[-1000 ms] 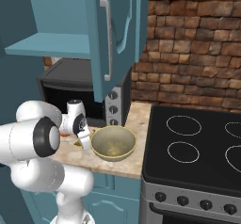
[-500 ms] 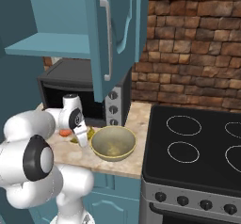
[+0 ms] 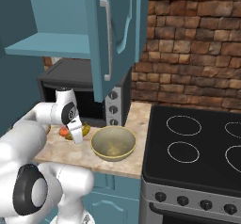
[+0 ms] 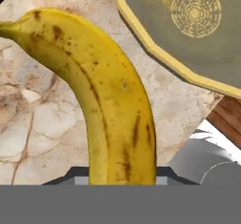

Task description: Pick both bowls and place them on the counter. Then place the banana in one bowl and place the squash in the other bowl.

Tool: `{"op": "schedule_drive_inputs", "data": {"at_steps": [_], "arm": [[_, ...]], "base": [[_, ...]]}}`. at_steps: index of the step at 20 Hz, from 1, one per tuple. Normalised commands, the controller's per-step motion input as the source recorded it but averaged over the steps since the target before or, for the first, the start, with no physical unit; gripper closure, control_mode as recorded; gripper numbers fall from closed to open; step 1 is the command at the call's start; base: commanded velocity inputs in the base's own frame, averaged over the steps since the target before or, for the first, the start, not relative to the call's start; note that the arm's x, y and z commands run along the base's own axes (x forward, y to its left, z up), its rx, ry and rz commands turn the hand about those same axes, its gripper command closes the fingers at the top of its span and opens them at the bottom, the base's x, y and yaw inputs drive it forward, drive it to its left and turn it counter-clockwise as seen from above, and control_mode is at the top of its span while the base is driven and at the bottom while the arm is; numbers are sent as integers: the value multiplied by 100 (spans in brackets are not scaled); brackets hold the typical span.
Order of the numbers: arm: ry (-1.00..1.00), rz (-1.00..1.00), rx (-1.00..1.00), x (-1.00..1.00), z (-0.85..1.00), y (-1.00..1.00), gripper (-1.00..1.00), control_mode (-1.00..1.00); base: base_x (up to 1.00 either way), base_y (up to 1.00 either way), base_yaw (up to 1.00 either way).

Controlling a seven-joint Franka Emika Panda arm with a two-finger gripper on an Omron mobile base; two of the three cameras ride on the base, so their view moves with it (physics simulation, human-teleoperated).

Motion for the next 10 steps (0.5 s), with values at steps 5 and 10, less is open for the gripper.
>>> {"op": "schedule_drive_inputs", "data": {"at_steps": [5,10], "arm": [[0,0,-2,-28,28,-39,100,-100],[0,0,-8,-10,17,-49,100,-100]], "base": [[0,0,0],[0,0,0]]}}
